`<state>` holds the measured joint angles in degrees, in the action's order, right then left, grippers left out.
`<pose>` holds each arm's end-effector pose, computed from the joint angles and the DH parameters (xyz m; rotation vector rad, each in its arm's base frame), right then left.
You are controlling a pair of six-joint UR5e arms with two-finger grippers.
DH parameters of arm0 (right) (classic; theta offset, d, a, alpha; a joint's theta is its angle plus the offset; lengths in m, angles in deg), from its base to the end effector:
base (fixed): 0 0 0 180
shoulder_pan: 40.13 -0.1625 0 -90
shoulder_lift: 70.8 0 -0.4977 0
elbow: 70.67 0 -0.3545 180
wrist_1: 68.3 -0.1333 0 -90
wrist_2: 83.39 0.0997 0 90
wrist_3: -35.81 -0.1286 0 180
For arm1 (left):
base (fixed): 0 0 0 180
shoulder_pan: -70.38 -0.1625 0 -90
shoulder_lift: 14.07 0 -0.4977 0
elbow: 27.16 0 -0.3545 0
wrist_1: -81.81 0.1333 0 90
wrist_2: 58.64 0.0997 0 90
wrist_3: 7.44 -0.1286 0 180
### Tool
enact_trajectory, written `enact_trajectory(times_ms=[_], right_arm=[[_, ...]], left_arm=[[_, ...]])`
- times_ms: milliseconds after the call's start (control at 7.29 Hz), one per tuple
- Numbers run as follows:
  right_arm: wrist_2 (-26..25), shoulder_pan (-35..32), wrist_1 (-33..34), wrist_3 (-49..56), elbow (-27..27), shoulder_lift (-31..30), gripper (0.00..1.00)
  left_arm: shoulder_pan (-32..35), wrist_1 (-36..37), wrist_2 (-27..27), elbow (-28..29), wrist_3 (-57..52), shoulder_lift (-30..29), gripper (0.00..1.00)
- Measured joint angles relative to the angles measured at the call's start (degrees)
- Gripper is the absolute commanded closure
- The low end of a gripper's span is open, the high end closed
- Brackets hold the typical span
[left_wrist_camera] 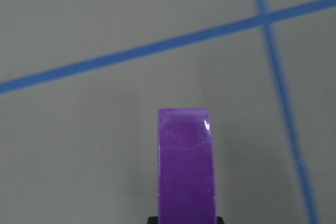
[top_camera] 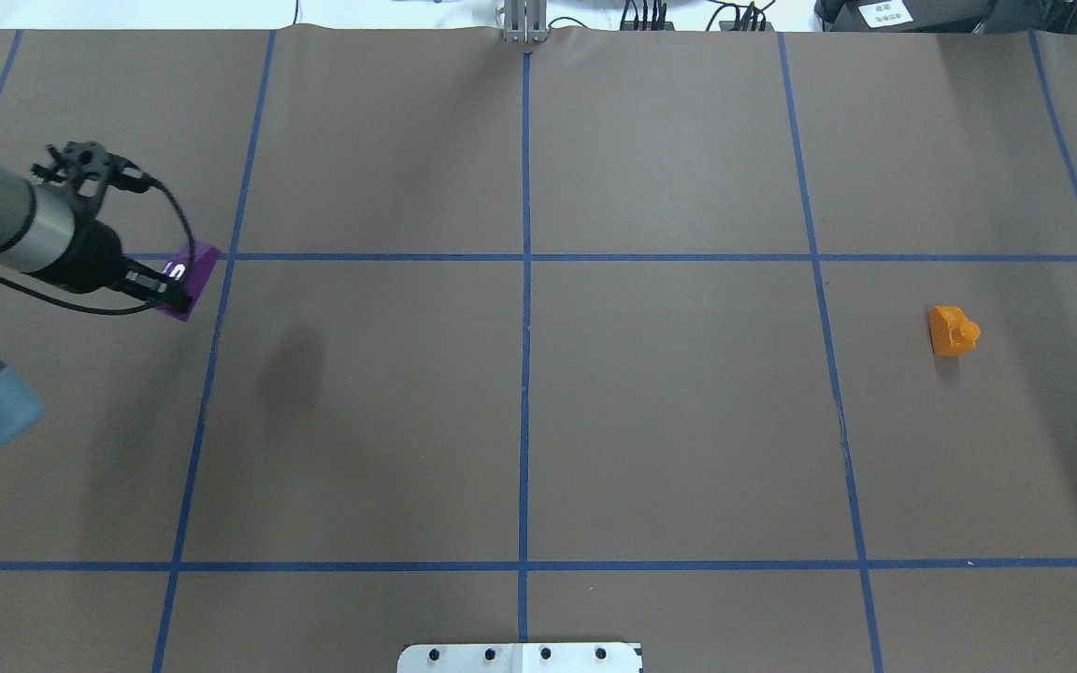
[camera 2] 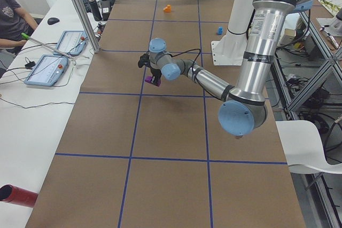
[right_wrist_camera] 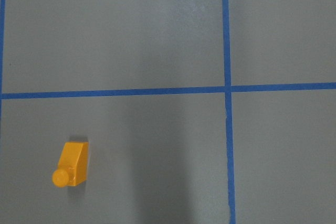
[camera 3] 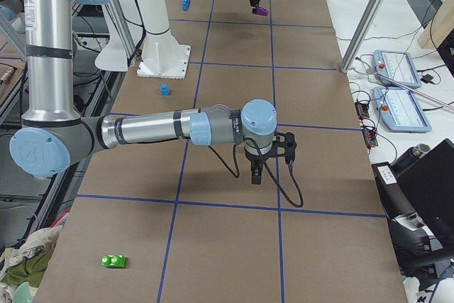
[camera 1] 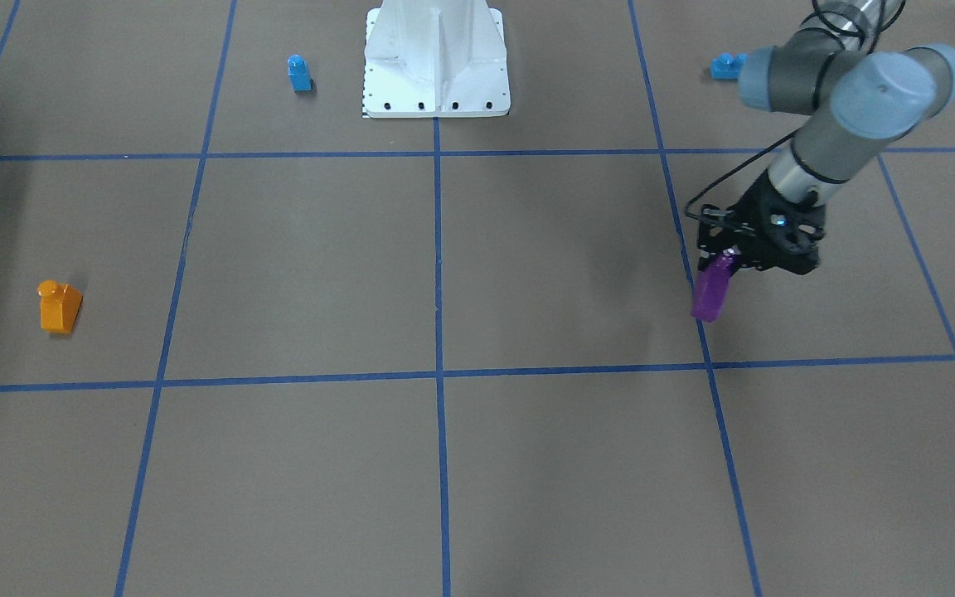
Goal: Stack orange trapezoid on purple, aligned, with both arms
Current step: 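Carry the purple block with the left gripper toward the table center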
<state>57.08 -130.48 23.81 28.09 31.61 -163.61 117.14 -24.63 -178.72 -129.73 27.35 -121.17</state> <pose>0.0368 -0.4344 0.6697 0.0633 -0.8856 0.0749 0.3634 -0.4869 0.4680 0.2993 0.8832 0.3478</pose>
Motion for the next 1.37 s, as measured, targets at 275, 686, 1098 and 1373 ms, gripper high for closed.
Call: enact_trajectory(times_ms=[275,686,1098,1373], right_arm=[[0.0,0.0,-0.1,-0.1,-0.2,0.0,0.00],[0.0,0.1,0.0,-0.2,-0.3,0.2,0.00],[0.6,0.1,0.0,-0.3,-0.4,0.2,0.00],[1.0,0.1,0.0,-0.4,-0.5,0.3,0.00]], left_arm=[[-6.5,8.8,5.9,2.7,-0.3,-12.8,1.00],[-11.7,10.6,10.8,14.4,-0.9,-27.4,1.00],[-13.9,8.1,12.9,25.6,-0.9,-34.9,1.00],[-15.0,5.1,13.2,29.5,-0.9,-35.7,1.00]])
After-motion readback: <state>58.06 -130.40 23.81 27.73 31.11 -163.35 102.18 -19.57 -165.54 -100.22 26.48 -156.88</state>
